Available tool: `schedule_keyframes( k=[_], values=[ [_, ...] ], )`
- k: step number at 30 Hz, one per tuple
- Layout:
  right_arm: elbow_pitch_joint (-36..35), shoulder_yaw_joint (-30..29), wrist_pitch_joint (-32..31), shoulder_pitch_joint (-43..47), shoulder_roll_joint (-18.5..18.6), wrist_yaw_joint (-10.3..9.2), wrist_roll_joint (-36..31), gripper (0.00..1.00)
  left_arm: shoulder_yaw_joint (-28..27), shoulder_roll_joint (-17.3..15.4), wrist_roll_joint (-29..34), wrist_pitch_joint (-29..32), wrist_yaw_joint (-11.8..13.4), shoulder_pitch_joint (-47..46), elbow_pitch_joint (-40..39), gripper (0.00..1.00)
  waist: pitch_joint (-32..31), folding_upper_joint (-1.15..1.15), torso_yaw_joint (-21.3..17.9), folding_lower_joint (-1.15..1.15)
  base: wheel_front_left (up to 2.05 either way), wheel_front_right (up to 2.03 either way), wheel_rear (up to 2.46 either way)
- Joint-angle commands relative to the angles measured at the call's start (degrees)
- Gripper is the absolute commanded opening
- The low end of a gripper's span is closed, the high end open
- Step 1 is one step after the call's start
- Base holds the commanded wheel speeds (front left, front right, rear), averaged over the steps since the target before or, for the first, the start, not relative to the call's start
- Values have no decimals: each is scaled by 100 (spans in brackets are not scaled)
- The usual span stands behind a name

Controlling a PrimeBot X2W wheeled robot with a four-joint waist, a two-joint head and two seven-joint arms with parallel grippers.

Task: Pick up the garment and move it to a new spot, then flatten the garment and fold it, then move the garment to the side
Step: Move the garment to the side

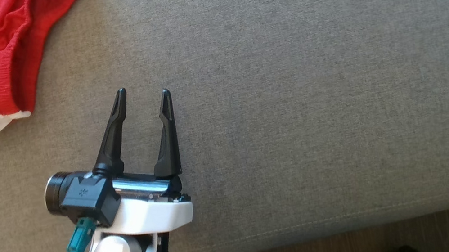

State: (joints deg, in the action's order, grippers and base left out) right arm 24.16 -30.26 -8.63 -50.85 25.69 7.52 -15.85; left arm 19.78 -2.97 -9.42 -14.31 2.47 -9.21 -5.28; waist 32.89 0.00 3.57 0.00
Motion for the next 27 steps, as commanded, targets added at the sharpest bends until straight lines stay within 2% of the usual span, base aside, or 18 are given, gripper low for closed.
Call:
schedule_keyframes(
  k=[1,7,8,9,10,17,19,22,27],
  values=[
    [-306,-28,-45,46,91,-3,-85,0,-142,9,-34,-69,-15,-53,-154,100,10,0,26,0,0,0,0],
    [-661,-184,-171,231,-74,-3,-334,0,-141,9,-90,-69,-2,-69,-121,100,-89,0,105,0,0,0,0],
    [-698,-206,-169,259,-97,-3,-385,24,-136,9,-95,-69,8,-64,-121,100,-121,0,114,0,0,0,0],
    [-736,-217,-145,292,-116,-3,-463,87,-132,9,-100,-69,17,-56,-117,100,-160,0,121,0,0,0,0],
    [-783,-232,-89,322,-141,-3,-560,100,-131,9,-99,-69,28,-44,-113,100,-202,0,125,0,0,0,0],
    [-788,-12,638,602,-354,-3,-1014,100,-181,9,-32,-69,102,136,-52,100,-725,0,137,0,0,0,0],
    [-737,174,858,693,-564,-3,-981,100,-216,9,-6,-69,122,222,-29,100,-928,0,117,0,0,0,0],
    [-540,666,1240,934,-1052,-3,-560,100,-278,9,6,-69,144,390,32,100,-1271,0,60,0,0,0,0],
    [-148,1503,1851,1626,-1817,-3,525,100,-394,9,-10,-69,220,695,126,100,-1859,0,-25,0,0,0,0]
  ],
)
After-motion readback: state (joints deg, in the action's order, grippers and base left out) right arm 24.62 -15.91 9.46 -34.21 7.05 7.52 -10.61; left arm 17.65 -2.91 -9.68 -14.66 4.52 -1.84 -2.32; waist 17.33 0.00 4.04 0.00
